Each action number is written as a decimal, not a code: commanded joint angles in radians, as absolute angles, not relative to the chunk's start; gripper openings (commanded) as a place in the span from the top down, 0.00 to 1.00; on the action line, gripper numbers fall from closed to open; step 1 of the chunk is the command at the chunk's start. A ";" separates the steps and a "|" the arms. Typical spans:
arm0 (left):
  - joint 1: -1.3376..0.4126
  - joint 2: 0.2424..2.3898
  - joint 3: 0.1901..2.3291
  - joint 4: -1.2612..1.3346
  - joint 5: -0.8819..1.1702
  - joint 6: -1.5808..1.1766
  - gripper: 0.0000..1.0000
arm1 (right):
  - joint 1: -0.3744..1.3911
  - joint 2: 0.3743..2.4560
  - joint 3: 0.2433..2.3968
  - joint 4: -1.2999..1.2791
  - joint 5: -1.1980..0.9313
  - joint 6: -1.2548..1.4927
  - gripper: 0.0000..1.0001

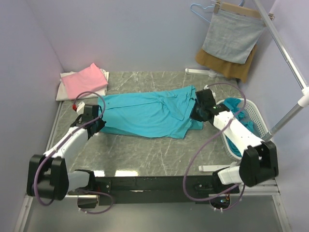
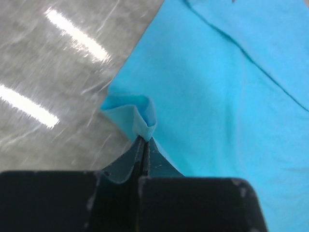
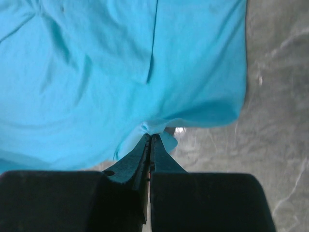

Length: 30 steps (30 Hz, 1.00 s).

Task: Fold and stack the t-shirts
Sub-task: Fold the other side of the tshirt into a rectangle

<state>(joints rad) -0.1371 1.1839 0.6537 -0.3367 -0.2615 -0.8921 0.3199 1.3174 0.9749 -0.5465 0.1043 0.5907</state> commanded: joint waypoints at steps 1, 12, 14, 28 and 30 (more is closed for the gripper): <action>-0.130 1.296 0.747 -0.216 -0.281 -0.831 0.99 | 0.284 1.420 1.098 -0.492 0.095 0.532 1.00; -0.081 1.568 0.934 -0.140 -0.262 -0.769 0.99 | 0.247 1.765 1.437 -0.521 0.008 0.494 1.00; -0.074 1.609 0.963 -0.130 -0.267 -0.756 0.99 | 0.245 1.824 1.485 -0.540 0.005 0.488 1.00; -0.048 1.664 0.928 -0.118 -0.291 -0.755 0.99 | 0.201 1.977 1.660 -0.549 0.066 0.492 1.00; -0.048 1.661 0.910 -0.124 -0.298 -0.756 0.99 | 0.196 1.956 1.634 -0.531 0.090 0.499 1.00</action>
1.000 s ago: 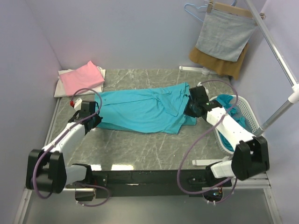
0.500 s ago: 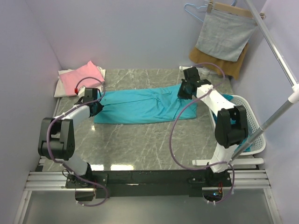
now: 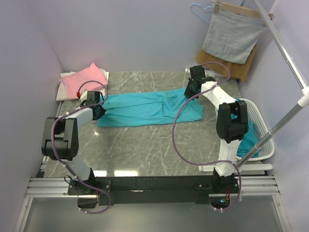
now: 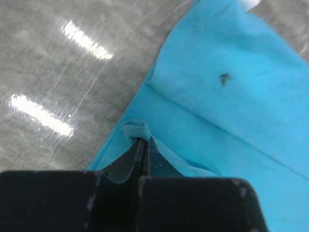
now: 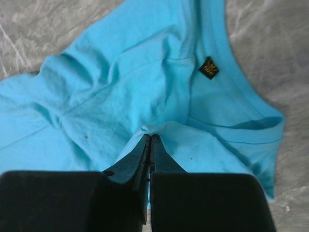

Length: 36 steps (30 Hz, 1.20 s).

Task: Fold and stack the t-shirts
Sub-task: Fold the other side of the tshirt into a rectangle

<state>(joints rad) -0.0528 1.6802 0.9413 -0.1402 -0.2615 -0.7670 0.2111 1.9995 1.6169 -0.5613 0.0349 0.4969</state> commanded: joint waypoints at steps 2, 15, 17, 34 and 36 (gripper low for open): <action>-0.048 1.651 0.890 -0.117 -0.296 -0.756 0.99 | 0.187 1.916 1.600 -0.482 0.098 0.505 1.00; -0.046 1.657 0.940 -0.091 -0.333 -0.735 0.99 | 0.153 1.931 1.597 -0.457 0.127 0.520 1.00; -0.046 1.664 0.951 -0.075 -0.324 -0.727 0.99 | 0.153 1.966 1.627 -0.456 0.111 0.509 1.00; -0.049 1.508 0.873 -0.063 -0.292 -0.732 0.06 | 0.166 1.873 1.554 -0.500 -0.084 0.477 0.50; -0.049 1.477 0.861 -0.060 -0.284 -0.736 0.06 | 0.184 1.884 1.543 -0.508 -0.144 0.486 0.50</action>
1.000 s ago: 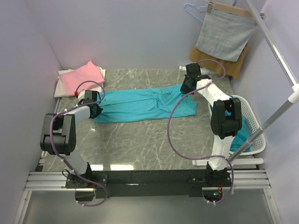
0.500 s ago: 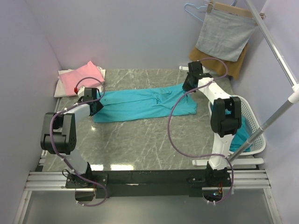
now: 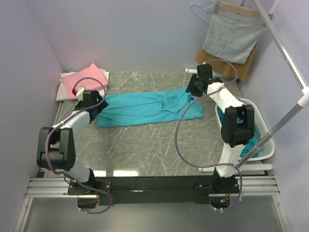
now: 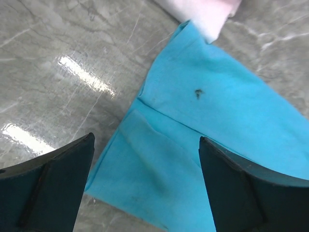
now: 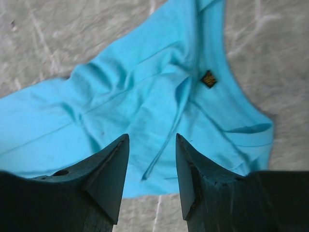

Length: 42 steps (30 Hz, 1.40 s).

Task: Fold and stack the t-shirts
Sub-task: Fold the other side of the tshirt into a rectangle

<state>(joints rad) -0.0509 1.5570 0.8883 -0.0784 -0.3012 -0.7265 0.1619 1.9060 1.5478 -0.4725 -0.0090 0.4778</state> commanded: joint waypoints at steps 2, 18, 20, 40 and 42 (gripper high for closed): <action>-0.049 1.462 0.847 -0.060 -0.273 -0.735 0.05 | 0.193 1.904 1.520 -0.497 -0.181 0.500 0.50; -0.051 1.427 0.822 -0.078 -0.253 -0.727 0.05 | 0.216 1.985 1.427 -0.462 -0.256 0.555 0.52; -0.051 1.430 0.824 -0.080 -0.255 -0.726 0.05 | 0.218 1.994 1.431 -0.466 -0.259 0.557 0.52; -0.051 1.474 0.845 -0.091 -0.264 -0.709 0.05 | 0.224 2.026 1.462 -0.408 -0.293 0.552 1.00; -0.051 1.476 0.845 -0.086 -0.262 -0.709 0.05 | 0.224 2.002 1.466 -0.397 -0.293 0.546 1.00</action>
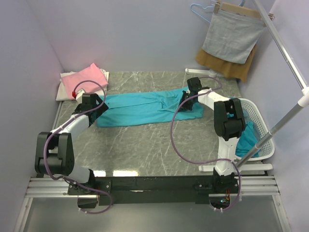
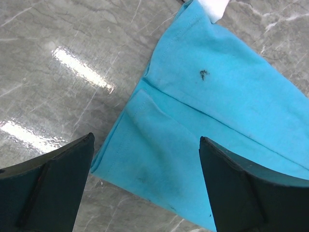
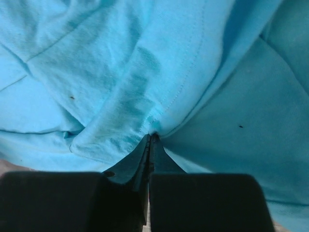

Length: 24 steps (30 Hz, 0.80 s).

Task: Fold and stack the t-shirts
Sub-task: Fold the other side of the tshirt into a rectangle

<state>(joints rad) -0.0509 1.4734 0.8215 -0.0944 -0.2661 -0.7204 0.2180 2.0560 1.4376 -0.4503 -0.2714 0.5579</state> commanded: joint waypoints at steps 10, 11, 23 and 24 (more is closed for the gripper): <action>-0.051 1.497 0.853 -0.077 -0.238 -0.715 0.05 | 0.236 2.060 1.643 -0.436 -0.321 0.543 1.00; -0.051 1.500 0.851 -0.077 -0.236 -0.715 0.05 | 0.238 2.075 1.652 -0.433 -0.325 0.552 1.00; -0.051 1.491 0.835 -0.072 -0.230 -0.716 0.05 | 0.259 2.263 1.888 -0.430 -0.399 0.539 0.71; -0.051 1.486 0.834 -0.071 -0.229 -0.715 0.05 | 0.259 2.257 1.885 -0.434 -0.381 0.531 0.60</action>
<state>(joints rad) -0.0509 1.5005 0.8219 -0.0933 -0.2401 -0.7200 0.2516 2.2490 1.8236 -0.4393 -0.3733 0.5568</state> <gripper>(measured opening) 0.950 0.256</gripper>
